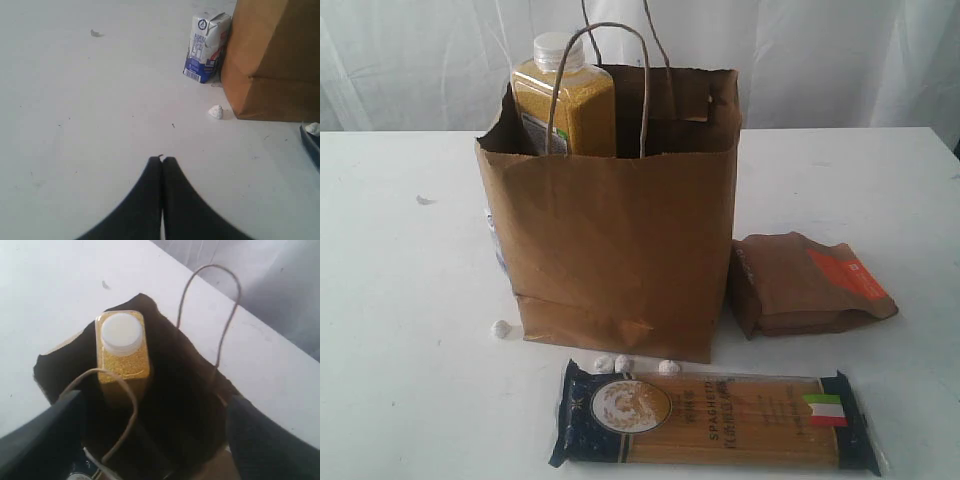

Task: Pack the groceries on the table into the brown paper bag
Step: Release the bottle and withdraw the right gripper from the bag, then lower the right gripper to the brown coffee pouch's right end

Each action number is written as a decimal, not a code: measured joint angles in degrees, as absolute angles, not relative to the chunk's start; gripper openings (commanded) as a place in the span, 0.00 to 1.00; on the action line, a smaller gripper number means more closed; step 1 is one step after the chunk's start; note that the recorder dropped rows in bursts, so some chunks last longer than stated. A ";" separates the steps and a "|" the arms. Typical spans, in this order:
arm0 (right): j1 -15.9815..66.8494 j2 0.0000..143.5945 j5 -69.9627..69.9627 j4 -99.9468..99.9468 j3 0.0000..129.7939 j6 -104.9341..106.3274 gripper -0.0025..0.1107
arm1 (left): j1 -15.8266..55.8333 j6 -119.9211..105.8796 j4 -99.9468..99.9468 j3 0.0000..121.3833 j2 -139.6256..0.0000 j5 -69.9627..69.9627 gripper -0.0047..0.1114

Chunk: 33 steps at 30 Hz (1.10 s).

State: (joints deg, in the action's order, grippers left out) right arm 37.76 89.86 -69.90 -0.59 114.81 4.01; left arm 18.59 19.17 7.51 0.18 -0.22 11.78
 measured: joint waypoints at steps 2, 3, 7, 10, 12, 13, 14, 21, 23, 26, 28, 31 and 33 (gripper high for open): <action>37.76 88.51 -69.90 -2.41 114.81 3.48 0.65 | 18.59 19.17 7.51 0.18 -0.22 11.78 0.04; 37.76 87.71 -69.90 -3.45 114.81 3.25 0.65 | 18.59 19.17 7.51 0.18 -0.22 11.78 0.04; 37.76 83.23 -69.94 -5.50 113.36 1.93 0.65 | 18.59 19.17 7.51 0.18 -0.22 11.78 0.04; 37.76 77.34 -69.94 -8.14 109.28 0.00 0.65 | 18.59 19.17 7.51 0.18 -0.22 11.78 0.04; 37.76 72.51 -69.94 -9.96 104.19 -1.83 0.65 | 18.59 19.17 7.51 0.18 -0.22 11.78 0.04; 37.76 69.08 -69.94 -9.94 99.51 -3.41 0.65 | 18.59 19.17 7.51 0.18 -0.22 11.78 0.04; 37.76 67.34 -69.94 -9.56 96.88 -4.04 0.65 | 18.59 19.17 7.51 0.18 -0.22 11.78 0.04; 37.76 51.80 -70.16 -3.97 64.62 -7.43 0.54 | 18.59 19.17 7.51 0.18 -0.22 11.78 0.04; 37.76 50.05 -70.16 0.00 55.83 -4.06 0.54 | 18.59 19.17 7.51 0.18 -0.22 11.78 0.04; 37.76 50.15 -64.71 3.05 47.11 0.00 0.54 | 18.59 19.17 7.51 0.18 -0.22 11.78 0.04; 37.76 50.59 -60.43 1.84 44.85 -1.17 0.54 | 18.59 19.17 7.51 0.18 -0.22 11.78 0.04; 37.76 51.59 -54.05 -1.08 42.91 -6.72 0.54 | 18.59 19.17 7.51 0.18 -0.22 11.78 0.04; 37.76 52.72 -50.64 -2.20 42.12 -9.45 0.54 | 18.59 19.17 7.51 0.18 -0.22 11.78 0.04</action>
